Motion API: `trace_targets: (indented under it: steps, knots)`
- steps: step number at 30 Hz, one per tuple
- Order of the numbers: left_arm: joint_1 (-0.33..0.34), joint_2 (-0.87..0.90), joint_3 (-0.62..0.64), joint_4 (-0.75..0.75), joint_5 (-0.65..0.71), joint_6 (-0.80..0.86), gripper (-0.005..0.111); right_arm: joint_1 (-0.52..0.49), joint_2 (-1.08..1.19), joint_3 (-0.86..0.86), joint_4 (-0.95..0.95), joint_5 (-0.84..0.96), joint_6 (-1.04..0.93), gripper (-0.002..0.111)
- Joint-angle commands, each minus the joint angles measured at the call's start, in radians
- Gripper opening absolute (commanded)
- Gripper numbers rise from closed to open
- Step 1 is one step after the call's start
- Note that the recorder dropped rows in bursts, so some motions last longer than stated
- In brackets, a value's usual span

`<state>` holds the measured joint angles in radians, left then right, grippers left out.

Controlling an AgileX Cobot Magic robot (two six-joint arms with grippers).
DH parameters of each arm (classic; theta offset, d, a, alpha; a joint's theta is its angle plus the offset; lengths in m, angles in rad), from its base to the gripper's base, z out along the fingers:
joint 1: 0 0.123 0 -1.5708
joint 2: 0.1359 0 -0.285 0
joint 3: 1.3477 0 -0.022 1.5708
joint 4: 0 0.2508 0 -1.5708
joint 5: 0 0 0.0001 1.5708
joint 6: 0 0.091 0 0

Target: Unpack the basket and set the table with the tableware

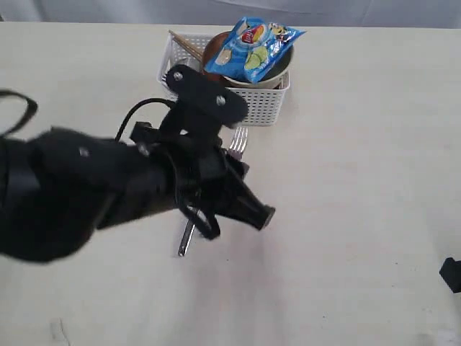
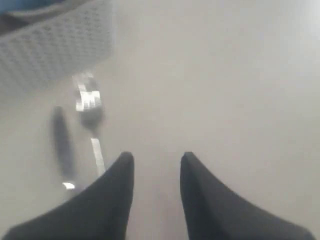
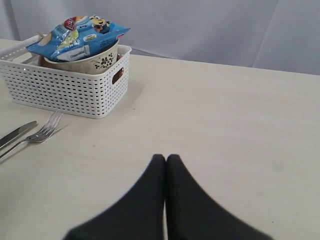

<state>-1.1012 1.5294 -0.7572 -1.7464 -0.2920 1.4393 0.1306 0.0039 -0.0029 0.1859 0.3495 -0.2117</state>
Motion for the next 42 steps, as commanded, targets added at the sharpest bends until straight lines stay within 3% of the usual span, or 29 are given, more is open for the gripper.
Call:
trace_targets:
  steps: [1,4,5,8,20,35,42]
  knots:
    - [0.285,0.056,-0.018,0.030,0.501,-0.192,0.030,0.002,-0.004,0.003,-0.007,-0.006,0.000,-0.001]
    - [0.345,0.106,-0.018,0.215,0.510,-0.310,0.030,0.002,-0.004,0.003,-0.007,-0.006,0.000,-0.001]
    - [0.347,0.140,-0.018,0.330,0.526,-0.370,0.030,0.002,-0.004,0.003,-0.007,-0.006,0.000,-0.001]
    - [0.347,0.200,-0.018,0.434,0.518,-0.391,0.030,0.002,-0.004,0.003,-0.007,-0.006,0.000,-0.001]
    - [0.301,0.376,-0.160,0.436,0.403,-0.356,0.030,0.002,-0.004,0.003,-0.007,-0.006,0.000,-0.001]
    - [0.301,0.389,-0.163,0.438,0.287,-0.340,0.030,0.002,-0.004,0.003,-0.007,-0.006,0.000,-0.001]
    - [0.301,0.390,-0.163,0.438,0.388,-0.318,0.020,0.002,-0.004,0.003,-0.007,-0.006,0.000,-0.001]
